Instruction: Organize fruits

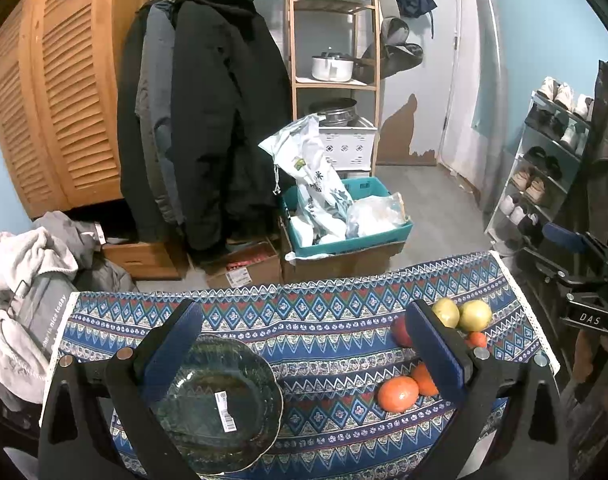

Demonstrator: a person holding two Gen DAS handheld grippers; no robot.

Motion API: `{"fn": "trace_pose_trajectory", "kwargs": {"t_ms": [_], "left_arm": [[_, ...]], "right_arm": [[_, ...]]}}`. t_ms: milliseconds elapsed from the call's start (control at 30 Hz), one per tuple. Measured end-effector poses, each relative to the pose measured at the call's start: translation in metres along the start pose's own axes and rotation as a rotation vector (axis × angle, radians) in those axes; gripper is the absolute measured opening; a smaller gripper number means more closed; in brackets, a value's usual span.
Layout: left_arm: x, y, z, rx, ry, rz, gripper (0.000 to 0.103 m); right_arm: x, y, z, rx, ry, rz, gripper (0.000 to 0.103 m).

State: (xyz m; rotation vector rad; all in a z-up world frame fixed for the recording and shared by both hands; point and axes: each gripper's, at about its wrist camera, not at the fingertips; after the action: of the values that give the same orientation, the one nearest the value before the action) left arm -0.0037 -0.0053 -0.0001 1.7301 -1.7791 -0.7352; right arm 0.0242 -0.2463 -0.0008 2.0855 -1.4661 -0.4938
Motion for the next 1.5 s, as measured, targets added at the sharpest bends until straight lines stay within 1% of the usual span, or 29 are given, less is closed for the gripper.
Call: {"fn": "trace_pose_trajectory", "kwargs": {"t_ms": [400, 1500], "left_arm": [[0.0007, 0.0005, 0.0004, -0.001, 0.001, 0.001, 0.102], [0.0023, 0.0024, -0.0024, 0.005, -0.004, 0.002, 0.102]], "right_arm": [[-0.008, -0.002, 0.0056, -0.003, 0.006, -0.002, 0.09], [-0.0076, -0.0017, 0.0046, -0.004, 0.004, -0.003, 0.09]]}}
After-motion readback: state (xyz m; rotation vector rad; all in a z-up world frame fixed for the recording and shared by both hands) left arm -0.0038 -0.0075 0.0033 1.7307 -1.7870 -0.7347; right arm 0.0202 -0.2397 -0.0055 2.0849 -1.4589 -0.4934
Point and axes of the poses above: each gripper's, at about its wrist camera, not at the fingertips, and y roughly against the way its jaws point, x to its right, z to its underside, and after that the axes turned 5 degrees about -x, right-handed
